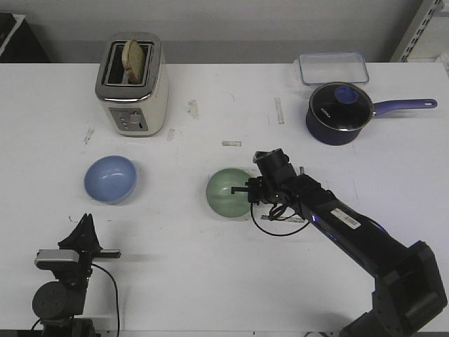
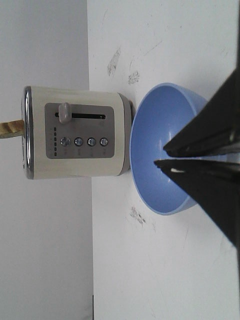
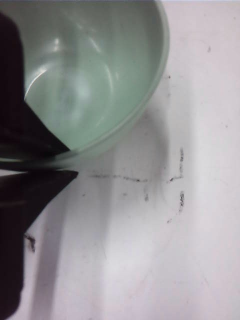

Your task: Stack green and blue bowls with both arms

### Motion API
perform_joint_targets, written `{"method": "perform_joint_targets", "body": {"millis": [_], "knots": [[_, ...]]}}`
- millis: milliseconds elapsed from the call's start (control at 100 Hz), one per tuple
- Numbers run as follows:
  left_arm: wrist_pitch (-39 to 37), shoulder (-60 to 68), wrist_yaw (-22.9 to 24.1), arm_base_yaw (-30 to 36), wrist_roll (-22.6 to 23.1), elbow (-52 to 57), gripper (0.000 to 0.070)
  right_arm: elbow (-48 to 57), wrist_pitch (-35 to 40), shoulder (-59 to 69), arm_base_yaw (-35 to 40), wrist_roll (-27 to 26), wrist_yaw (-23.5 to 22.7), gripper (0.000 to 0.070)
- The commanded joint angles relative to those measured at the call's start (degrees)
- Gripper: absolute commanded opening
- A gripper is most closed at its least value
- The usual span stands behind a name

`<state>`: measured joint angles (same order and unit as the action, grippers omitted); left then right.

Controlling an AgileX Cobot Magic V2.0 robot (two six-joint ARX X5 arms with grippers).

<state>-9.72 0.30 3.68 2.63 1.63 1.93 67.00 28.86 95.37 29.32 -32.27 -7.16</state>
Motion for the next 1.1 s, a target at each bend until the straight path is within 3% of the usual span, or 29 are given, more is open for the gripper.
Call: {"method": "perform_joint_targets", "body": {"millis": [0,140,190,370,450,600,790,840,940,1090], "knots": [[-0.7,-0.1,0.0,0.0,0.4,-1.2,0.0002,0.9,-0.3,1.4,0.7,-0.7,0.0,0.0054],[-0.7,-0.1,0.0,0.0,0.4,-1.2,0.0002,0.9,-0.3,1.0,0.7,-0.7,0.0,0.031],[-0.7,-0.1,0.0,0.0,0.4,-1.2,0.0001,0.9,-0.3,0.5,0.7,-0.7,0.1,0.0357],[-0.7,-0.1,0.0,0.0,0.4,-1.2,0.0001,0.9,-1.4,-3.0,0.5,0.9,0.2,0.0432],[-0.7,-0.1,0.0,0.0,0.4,-1.2,0.0001,0.9,-2.3,-5.1,0.0,1.8,0.4,0.0432],[-0.7,-0.1,0.0,0.0,0.4,-1.2,0.0002,0.8,-3.7,-9.0,-1.3,10.1,1.5,0.0429],[-0.7,-0.1,0.0,0.0,0.4,-1.2,0.0002,-3.1,-7.7,-15.9,-5.3,22.6,4.8,0.0367],[-0.7,-0.1,0.0,0.0,0.4,-1.2,0.0002,-5.0,-9.5,-18.1,-6.6,25.3,5.7,0.0277],[-0.7,-0.1,0.0,0.0,0.4,-1.2,0.0002,-9.3,-13.2,-22.8,-9.5,30.2,6.1,0.0004],[-0.7,-0.1,0.0,0.0,0.4,-1.2,0.0002,-17.2,-20.3,-30.3,-15.4,31.9,6.1,0.0]]}}
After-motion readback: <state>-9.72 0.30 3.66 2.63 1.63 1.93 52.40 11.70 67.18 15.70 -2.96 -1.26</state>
